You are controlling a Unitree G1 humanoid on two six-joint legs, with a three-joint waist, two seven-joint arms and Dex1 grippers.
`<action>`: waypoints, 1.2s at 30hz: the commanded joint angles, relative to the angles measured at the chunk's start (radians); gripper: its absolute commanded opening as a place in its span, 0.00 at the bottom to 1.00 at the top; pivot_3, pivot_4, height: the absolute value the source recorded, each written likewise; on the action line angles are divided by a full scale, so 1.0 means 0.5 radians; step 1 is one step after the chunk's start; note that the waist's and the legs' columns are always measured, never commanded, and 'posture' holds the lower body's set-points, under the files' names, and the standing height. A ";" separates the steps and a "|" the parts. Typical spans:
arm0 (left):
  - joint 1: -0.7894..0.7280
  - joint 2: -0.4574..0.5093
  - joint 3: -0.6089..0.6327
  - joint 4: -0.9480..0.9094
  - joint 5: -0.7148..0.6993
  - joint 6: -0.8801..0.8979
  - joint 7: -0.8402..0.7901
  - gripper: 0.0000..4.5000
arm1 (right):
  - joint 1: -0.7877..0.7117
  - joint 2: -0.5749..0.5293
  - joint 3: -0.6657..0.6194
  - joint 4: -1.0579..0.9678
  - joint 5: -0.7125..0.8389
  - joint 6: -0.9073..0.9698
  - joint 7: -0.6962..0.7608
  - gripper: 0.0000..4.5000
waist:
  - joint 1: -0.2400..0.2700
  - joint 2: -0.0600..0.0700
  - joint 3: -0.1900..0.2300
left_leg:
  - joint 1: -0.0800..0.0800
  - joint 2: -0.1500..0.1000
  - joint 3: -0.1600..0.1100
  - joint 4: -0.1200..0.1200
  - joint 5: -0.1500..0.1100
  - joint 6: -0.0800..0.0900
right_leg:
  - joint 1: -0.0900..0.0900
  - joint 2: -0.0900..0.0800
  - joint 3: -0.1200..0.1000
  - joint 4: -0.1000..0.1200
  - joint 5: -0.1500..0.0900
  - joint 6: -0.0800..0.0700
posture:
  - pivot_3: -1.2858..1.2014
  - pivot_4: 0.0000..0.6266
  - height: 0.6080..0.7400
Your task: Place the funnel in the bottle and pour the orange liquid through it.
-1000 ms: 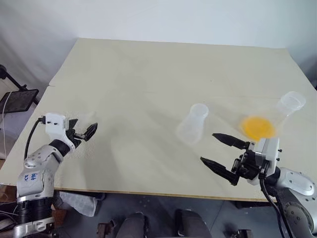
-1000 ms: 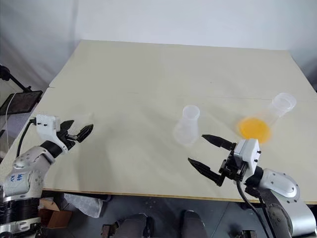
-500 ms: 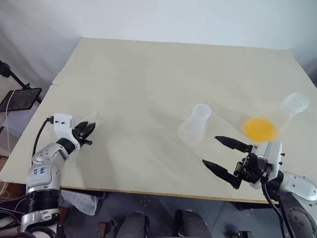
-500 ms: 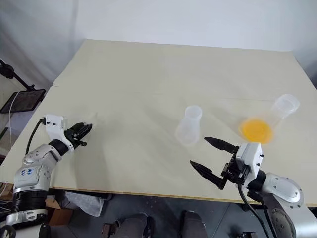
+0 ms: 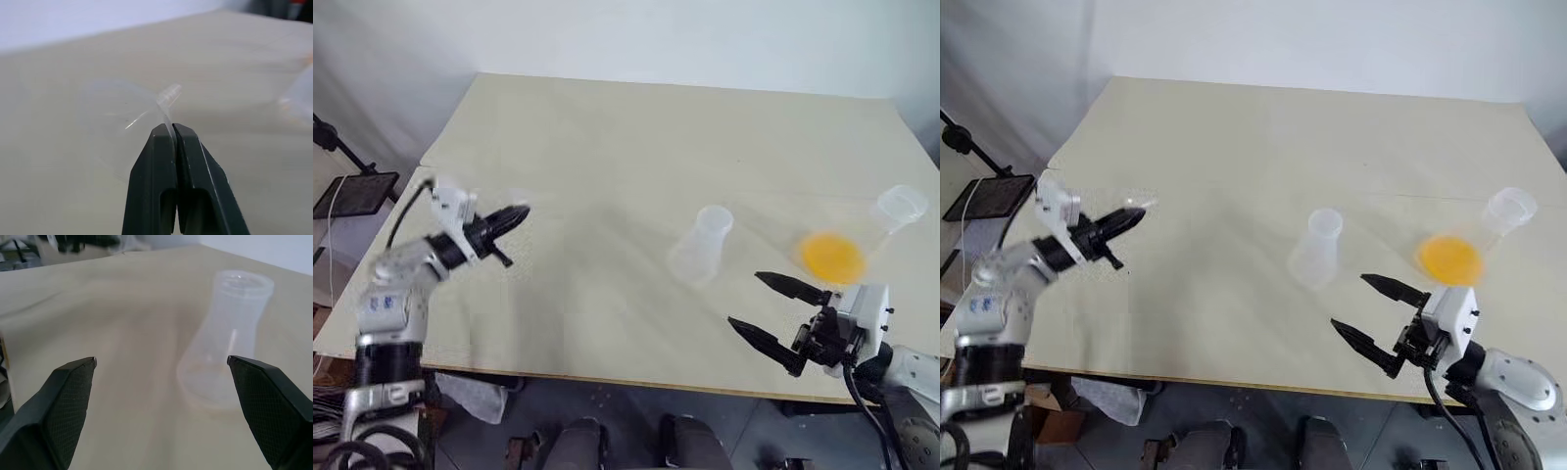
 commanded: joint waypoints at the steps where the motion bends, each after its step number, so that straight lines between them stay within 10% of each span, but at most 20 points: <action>1: -0.295 0.015 -0.213 0.047 0.028 -0.140 -0.376 0.01 | 0.116 0.050 -0.098 -0.105 -0.021 -0.071 -0.051 1.00 | 0.001 0.000 0.000 | 0.000 -0.001 0.001 0.000 0.000 0.000 | 0.000 0.001 -0.001 0.000 0.000 0.000 | 0.52 0.24 1.00; 12: -1.549 -0.512 -0.753 1.280 0.463 -1.006 -1.153 0.01 | 0.503 0.233 -0.281 -0.187 -0.113 -0.242 -0.122 1.00 | -0.002 -0.003 0.002 | 0.000 -0.006 0.026 -0.002 0.004 0.010 | -0.001 0.008 -0.011 -0.009 0.005 0.010 | 0.52 0.24 1.00; 36: -1.984 -0.908 -0.891 2.021 1.083 -1.780 -0.885 0.01 | 0.598 0.460 -0.146 -0.238 -0.219 -0.421 -0.280 1.00 | 0.003 -0.006 0.004 | -0.004 -0.005 0.025 -0.001 0.004 0.014 | -0.007 0.005 -0.013 -0.006 0.005 0.010 | 0.52 0.24 1.00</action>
